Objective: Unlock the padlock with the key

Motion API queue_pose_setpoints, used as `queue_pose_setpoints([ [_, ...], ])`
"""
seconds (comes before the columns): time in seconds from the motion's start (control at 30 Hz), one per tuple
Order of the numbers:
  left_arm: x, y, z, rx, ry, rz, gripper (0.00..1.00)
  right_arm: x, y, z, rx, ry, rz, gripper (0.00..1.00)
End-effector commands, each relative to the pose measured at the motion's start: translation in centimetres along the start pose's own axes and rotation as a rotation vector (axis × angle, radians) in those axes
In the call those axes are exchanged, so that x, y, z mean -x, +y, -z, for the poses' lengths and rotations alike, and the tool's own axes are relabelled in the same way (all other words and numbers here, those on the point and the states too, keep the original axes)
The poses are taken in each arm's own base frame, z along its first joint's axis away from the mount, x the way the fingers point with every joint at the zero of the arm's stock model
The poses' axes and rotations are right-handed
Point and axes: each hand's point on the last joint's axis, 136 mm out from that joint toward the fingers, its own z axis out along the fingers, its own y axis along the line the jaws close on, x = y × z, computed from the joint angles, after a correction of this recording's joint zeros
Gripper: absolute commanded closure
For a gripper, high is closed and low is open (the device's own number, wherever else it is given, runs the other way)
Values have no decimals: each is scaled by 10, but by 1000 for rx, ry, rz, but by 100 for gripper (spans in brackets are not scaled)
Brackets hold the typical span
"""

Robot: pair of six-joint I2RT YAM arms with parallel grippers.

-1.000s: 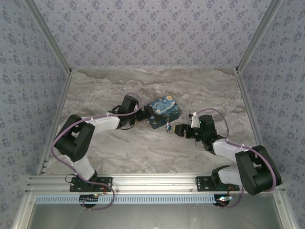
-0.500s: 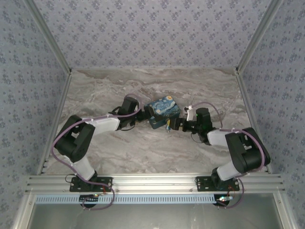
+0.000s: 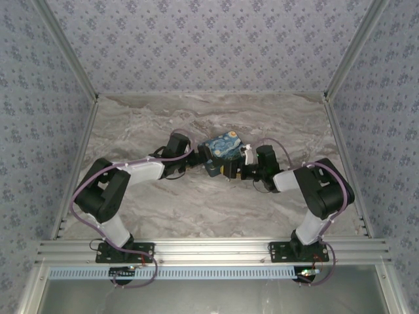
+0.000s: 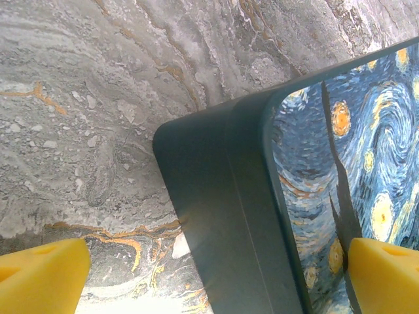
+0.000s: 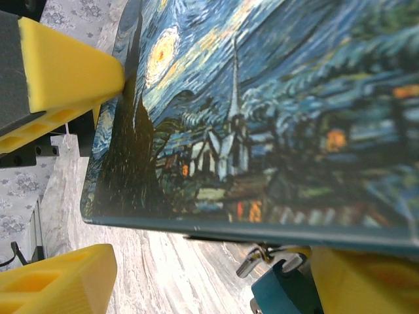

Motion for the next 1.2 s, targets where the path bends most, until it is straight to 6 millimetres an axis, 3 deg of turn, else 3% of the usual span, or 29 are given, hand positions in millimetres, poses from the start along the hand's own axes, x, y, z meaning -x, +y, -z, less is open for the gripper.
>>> queue_pose_setpoints([
  [0.0, -25, 29, 0, 104, 68, 5, 1, 6, 3, -5, 16, -8, 34, 22],
  [1.17, -26, 31, -1, 110, 73, 6, 1, 5, -2, 10, -22, -48, 66, 68],
])
